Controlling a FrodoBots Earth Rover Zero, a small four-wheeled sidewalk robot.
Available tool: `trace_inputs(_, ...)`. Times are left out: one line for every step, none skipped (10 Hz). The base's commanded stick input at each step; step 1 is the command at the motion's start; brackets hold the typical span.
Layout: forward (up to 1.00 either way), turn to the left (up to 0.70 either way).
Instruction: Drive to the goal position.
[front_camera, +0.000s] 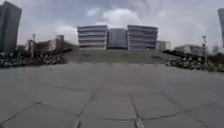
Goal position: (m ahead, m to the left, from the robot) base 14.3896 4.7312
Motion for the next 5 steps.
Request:
trace_inputs(1.00,-0.40)
trace_inputs(1.00,-0.40)
trace_inputs(1.00,-0.40)
trace_inputs(1.00,-0.40)
trace_inputs(1.00,-0.40)
